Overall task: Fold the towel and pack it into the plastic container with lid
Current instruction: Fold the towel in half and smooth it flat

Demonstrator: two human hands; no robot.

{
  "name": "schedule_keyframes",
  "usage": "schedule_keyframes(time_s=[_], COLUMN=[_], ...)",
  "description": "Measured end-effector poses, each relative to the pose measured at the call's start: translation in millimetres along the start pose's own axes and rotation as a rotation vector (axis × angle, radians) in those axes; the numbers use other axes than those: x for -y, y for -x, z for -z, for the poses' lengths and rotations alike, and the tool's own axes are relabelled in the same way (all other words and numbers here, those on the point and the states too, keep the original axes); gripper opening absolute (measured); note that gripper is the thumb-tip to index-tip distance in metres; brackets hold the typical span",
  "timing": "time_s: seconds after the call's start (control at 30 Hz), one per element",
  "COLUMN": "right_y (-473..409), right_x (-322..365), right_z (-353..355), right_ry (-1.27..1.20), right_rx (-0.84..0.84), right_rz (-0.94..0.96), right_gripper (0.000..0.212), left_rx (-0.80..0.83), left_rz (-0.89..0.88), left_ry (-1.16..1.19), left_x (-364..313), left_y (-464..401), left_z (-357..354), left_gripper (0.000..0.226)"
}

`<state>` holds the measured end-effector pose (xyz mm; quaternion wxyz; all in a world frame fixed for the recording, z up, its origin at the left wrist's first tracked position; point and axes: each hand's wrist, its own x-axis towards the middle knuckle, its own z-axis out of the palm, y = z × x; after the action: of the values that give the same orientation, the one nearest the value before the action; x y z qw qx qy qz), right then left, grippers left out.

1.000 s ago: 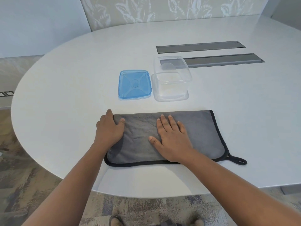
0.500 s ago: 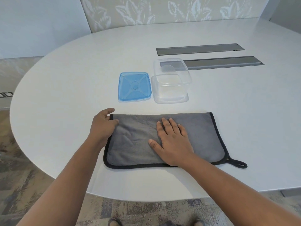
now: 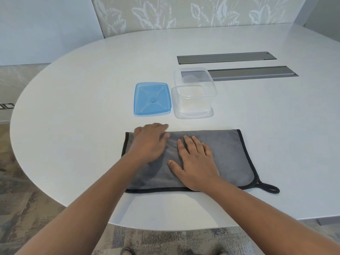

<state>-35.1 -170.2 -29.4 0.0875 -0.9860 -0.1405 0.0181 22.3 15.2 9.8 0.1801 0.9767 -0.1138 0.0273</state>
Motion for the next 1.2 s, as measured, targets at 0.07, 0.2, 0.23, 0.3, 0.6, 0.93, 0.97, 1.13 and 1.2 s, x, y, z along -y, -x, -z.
schedule_keyframes(time_s=[0.07, 0.2, 0.23, 0.3, 0.6, 0.93, 0.97, 1.13, 1.2], right_y=[1, 1, 1, 1, 4, 1, 1, -1, -2], right_x=[0, 1, 0, 0, 2, 0, 1, 0, 0], right_z=[0, 0, 0, 0, 4, 1, 1, 0, 0], right_ry=[-0.009, 0.0, 0.001, -0.001, 0.022, 0.022, 0.023, 0.01, -0.007], right_rx=[-0.015, -0.029, -0.032, -0.034, -0.05, -0.005, -0.003, 0.012, 0.026], right_rz=[-0.001, 0.002, 0.001, 0.004, 0.01, 0.001, -0.001, -0.014, -0.024], right_gripper=[0.085, 0.085, 0.085, 0.085, 0.084, 0.086, 0.086, 0.085, 0.084], left_rx=[0.088, 0.22, 0.242, 0.3, 0.346, 0.257, 0.243, -0.075, -0.213], left_rz=[0.0, 0.141, 0.143, 0.118, 0.033, 0.0, -0.027, -0.1, -0.159], left_ry=[0.021, 0.169, 0.21, 0.268, 0.252, 0.081, 0.046, -0.097, -0.149], left_x=[-13, -23, -23, -23, -30, -22, -22, -18, -17], left_y=[-18, -46, -51, -57, -68, -61, -61, -47, -35], left_z=[-1, 1, 2, 4, 4, -17, -18, -30, -35], left_gripper=[0.033, 0.03, 0.031, 0.035, 0.009, 0.006, 0.006, 0.012, 0.011])
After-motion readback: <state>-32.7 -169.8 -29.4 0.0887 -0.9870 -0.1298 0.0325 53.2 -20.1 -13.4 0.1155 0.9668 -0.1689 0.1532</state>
